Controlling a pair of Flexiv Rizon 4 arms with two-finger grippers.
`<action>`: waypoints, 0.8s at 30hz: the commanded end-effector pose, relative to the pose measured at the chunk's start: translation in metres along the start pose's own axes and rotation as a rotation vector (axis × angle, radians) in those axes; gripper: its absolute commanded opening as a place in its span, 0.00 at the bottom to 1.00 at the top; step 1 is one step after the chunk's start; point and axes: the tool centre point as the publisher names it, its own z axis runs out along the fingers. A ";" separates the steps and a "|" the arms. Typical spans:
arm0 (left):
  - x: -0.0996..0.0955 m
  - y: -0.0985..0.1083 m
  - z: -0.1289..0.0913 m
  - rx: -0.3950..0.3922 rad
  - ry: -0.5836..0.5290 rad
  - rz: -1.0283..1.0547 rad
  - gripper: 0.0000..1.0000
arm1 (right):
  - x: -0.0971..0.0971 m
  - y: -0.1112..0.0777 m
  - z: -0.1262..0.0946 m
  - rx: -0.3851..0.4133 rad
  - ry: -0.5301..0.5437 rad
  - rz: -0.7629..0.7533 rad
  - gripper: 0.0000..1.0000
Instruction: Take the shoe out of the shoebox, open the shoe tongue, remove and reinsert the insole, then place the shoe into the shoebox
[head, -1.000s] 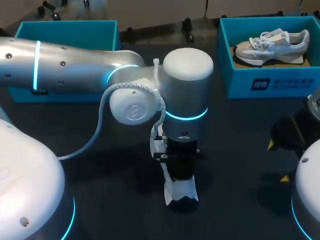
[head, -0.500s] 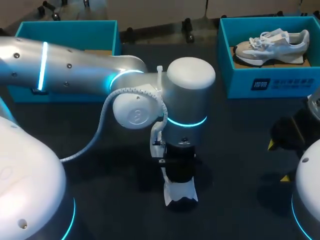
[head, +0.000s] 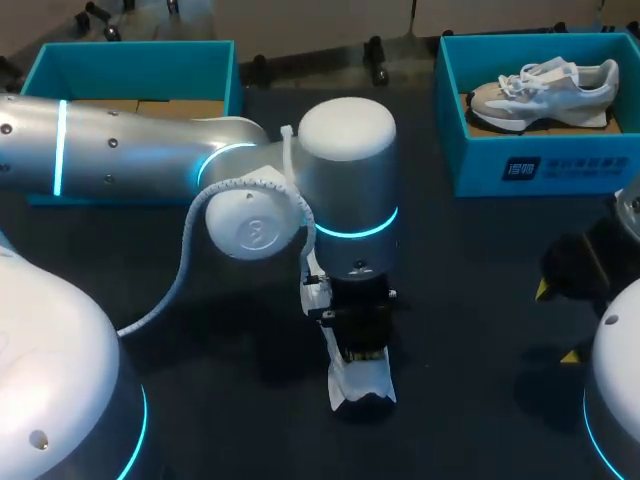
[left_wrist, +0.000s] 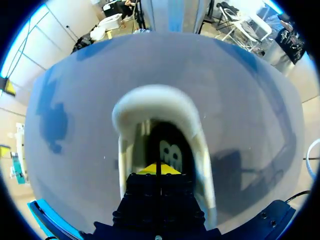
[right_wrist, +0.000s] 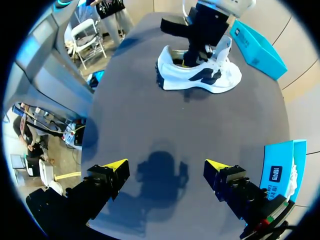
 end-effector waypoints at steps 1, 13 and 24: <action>0.010 -0.007 -0.012 0.027 0.019 0.018 0.00 | 0.002 0.000 0.000 0.001 -0.003 0.000 1.00; 0.016 -0.001 0.030 -0.005 0.061 -0.003 0.00 | 0.002 0.000 0.000 0.001 -0.003 0.000 1.00; 0.014 0.012 0.006 -0.034 0.033 -0.027 0.00 | 0.002 0.000 0.000 0.001 -0.003 0.000 1.00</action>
